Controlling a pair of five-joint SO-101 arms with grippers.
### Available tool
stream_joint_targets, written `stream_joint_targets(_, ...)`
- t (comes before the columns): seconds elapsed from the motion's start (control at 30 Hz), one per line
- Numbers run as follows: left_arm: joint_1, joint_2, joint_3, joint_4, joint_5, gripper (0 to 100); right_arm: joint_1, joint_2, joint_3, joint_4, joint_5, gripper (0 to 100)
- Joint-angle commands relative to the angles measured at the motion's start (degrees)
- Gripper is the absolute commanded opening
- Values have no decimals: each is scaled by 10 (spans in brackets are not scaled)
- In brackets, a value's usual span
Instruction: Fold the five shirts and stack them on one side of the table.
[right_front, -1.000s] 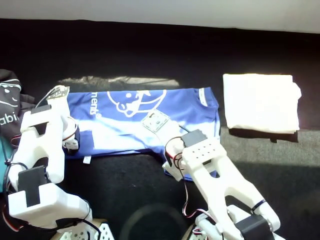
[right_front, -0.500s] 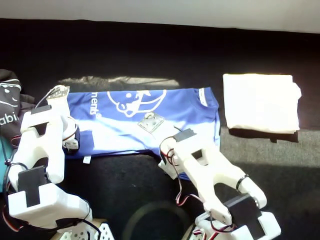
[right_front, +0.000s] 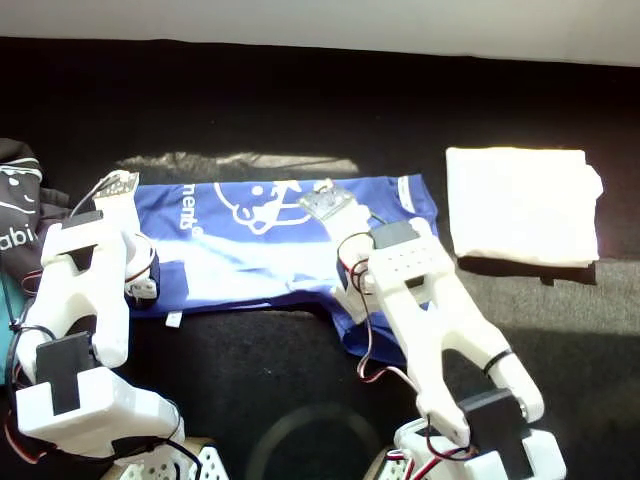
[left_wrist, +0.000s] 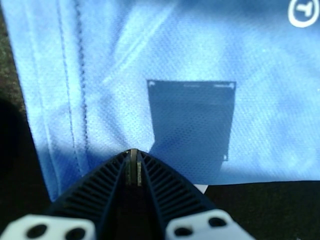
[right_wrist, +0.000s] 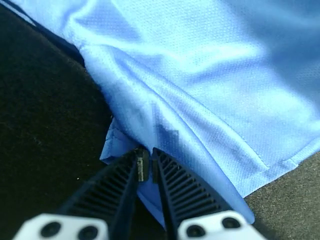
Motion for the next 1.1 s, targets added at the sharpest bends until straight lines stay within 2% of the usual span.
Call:
stream_joint_targets(0.0, -4, 3, 1, -19, -2, 10, -1, -56, -13, 24, -1, 6)
stream_joint_targets(0.23, -4, 3, 1, -19, -2, 10, -26, -88, 65, 25, 0, 6)
stream_joint_targets(0.4, -4, 3, 1, -19, -2, 10, -26, -88, 69, 29, -2, 13)
stream_joint_targets(0.53, -4, 3, 1, -19, -2, 10, -26, -88, 66, 35, -4, 87)
stream_joint_targets(0.87, -4, 3, 1, -19, -2, 10, -25, -84, 72, -11, -4, 88)
stream_joint_targets(1.07, -4, 3, 1, -19, -2, 10, -102, -83, 65, 38, -53, 90)
